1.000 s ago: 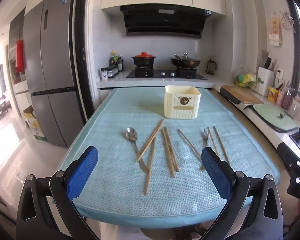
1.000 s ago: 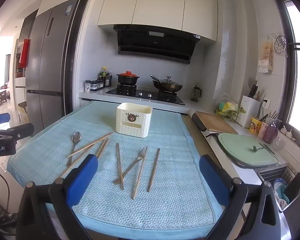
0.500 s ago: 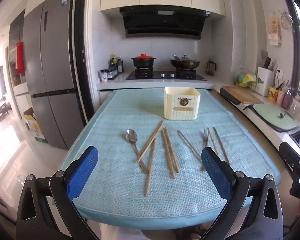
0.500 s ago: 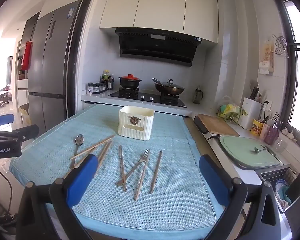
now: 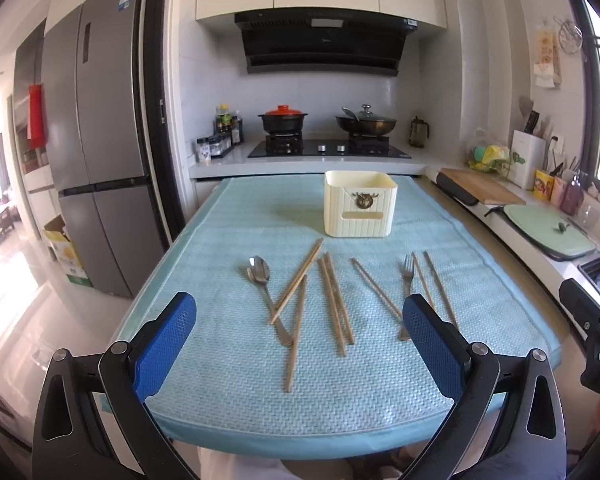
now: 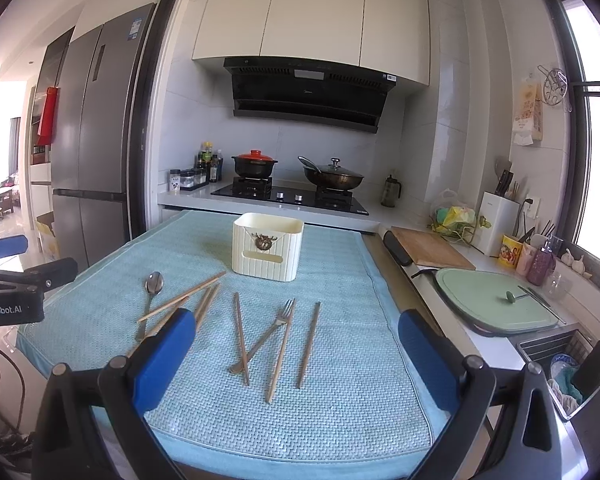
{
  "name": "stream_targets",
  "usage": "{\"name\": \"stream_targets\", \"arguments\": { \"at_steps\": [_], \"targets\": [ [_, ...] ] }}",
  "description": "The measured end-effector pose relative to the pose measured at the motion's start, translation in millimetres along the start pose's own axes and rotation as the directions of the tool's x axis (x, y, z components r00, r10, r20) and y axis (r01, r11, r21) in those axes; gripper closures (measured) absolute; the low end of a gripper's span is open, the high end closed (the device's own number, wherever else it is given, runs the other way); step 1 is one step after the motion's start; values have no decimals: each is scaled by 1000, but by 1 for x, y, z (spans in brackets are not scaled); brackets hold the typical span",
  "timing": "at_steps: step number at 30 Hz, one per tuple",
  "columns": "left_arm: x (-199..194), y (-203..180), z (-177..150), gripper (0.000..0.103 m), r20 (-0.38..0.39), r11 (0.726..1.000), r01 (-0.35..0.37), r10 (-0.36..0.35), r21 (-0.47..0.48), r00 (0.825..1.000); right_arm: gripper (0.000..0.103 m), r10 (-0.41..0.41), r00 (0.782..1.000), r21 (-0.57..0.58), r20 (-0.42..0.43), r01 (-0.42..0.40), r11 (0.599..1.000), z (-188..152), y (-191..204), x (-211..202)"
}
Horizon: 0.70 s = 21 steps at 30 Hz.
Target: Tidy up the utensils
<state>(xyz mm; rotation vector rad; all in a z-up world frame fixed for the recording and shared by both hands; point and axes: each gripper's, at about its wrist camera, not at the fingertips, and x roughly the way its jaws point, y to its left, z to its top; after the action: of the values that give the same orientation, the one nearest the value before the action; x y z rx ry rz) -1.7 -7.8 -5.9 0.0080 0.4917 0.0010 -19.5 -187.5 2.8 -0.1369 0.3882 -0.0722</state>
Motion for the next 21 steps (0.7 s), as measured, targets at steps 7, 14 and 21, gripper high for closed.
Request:
{"name": "stream_targets", "arguments": {
  "at_steps": [7,14,21],
  "targets": [
    [4,-2,1,0,-1,1000,3,-3,3,1000,0,-2,1000,7,0,2,1000,1,0,2],
    [-1,-3,2,0,3,1000,-4,4,-1,1000,0,-1,1000,8,1,1,1000,0,0,2],
    [0,-3,3,0,7,1000,-7,7,-1,1000,0,-1,1000,7,2,1,1000,1,-1,2]
  ]
}}
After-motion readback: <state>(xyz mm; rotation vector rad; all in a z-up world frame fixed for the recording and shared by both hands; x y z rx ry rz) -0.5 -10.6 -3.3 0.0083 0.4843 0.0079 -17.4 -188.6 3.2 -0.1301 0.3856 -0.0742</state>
